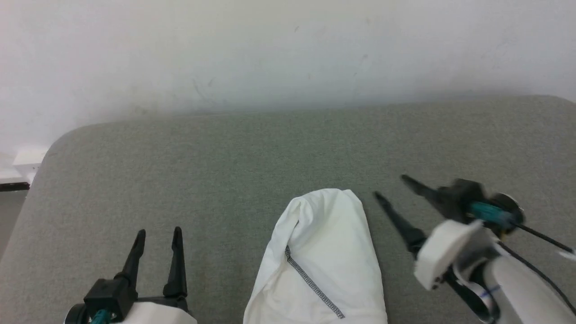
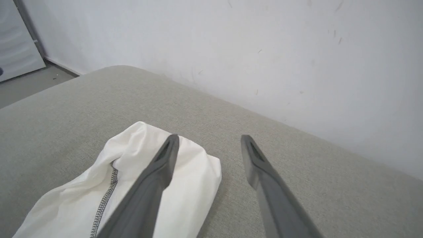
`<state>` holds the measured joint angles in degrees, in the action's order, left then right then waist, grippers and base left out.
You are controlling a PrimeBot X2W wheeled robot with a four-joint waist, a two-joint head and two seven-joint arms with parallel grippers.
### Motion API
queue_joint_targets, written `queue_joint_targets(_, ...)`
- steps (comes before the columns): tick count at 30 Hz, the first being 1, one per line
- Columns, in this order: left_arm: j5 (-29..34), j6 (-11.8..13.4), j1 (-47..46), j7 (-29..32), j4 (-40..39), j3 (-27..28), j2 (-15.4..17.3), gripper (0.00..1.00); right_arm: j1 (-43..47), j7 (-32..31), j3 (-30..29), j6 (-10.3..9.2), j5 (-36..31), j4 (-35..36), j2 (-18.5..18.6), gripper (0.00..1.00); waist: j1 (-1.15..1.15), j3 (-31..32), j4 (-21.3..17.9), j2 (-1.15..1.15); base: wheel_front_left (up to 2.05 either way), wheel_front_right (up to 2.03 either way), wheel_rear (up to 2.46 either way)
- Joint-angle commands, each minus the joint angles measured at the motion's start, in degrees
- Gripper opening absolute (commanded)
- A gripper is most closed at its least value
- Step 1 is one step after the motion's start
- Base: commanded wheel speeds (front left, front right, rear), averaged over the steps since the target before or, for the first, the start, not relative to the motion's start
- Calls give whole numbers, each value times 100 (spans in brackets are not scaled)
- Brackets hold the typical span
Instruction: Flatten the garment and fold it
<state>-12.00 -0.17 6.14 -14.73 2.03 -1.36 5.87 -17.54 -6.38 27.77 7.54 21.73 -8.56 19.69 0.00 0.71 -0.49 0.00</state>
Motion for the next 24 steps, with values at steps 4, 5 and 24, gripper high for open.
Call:
queue_joint_targets(4, 11, 118, 126, -27, -108, 136, 27, 100, 933, 452, -1429, -5, -277, 476, -391, 100, 0, -69, -175, 0, 0, 0, 0)
queue_joint_targets(5, 4, 130, 129, -27, -120, 158, 32, 100, 1093, 490, -1697, -5, -336, 568, -472, 100, 0, -78, -197, 0, 0, 0, 0)
queue_joint_targets(24, -109, 194, -22, -27, -63, 291, 66, 100, 1875, -2821, -4059, -5, 2982, -570, -1072, 100, 0, -244, -124, 0, 0, 0, 0)
